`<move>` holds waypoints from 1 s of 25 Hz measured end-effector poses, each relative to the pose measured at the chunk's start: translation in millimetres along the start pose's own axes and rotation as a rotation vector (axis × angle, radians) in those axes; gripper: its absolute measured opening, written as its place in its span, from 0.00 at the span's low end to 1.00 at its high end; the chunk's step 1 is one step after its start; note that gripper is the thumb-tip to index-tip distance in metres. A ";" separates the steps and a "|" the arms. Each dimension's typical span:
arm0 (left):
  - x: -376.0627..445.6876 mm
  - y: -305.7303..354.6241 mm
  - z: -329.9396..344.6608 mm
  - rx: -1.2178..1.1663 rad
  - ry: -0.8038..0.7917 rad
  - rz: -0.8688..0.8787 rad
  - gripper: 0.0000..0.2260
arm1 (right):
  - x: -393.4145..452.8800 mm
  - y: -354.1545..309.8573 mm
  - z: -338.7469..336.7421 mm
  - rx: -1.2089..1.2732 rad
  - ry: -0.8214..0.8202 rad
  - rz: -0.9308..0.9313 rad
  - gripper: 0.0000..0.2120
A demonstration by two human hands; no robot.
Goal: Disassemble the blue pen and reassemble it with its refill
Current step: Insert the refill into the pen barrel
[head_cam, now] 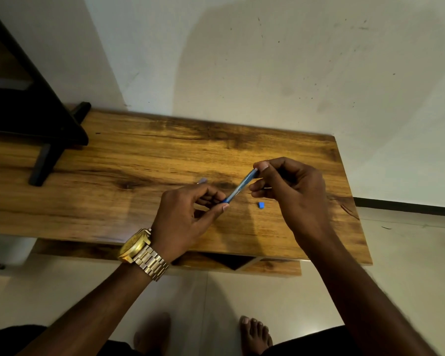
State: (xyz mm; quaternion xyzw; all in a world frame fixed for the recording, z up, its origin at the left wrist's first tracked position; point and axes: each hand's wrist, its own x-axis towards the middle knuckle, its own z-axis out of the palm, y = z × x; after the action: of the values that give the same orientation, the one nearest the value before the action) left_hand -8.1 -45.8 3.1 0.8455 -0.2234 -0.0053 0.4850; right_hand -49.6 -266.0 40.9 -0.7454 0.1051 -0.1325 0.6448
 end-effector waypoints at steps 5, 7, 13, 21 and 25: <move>0.8 -0.1 1.6 -0.101 0.036 -0.077 0.08 | 13.7 2.4 -17.0 0.005 0.268 -0.078 0.10; 1.8 -0.4 0.9 -0.138 0.048 -0.105 0.07 | 21.3 6.3 -30.7 -0.179 0.346 -0.108 0.08; 7.2 0.6 -3.8 -0.182 0.086 -0.152 0.07 | 34.2 41.8 -31.0 -0.811 0.080 -0.039 0.08; 8.4 -1.5 -11.2 -0.124 0.096 -0.137 0.09 | 43.5 63.5 1.8 -0.833 0.054 -0.025 0.01; 9.6 -1.6 -13.6 -0.120 0.104 -0.138 0.09 | 46.1 66.7 4.9 -0.901 0.023 -0.005 0.03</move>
State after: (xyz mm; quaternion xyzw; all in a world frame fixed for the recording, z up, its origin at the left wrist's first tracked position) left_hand 4.1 -37.7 11.1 0.8273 -0.1383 -0.0081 0.5444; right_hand -3.6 -286.3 -22.8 -0.9504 0.1578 -0.0834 0.2546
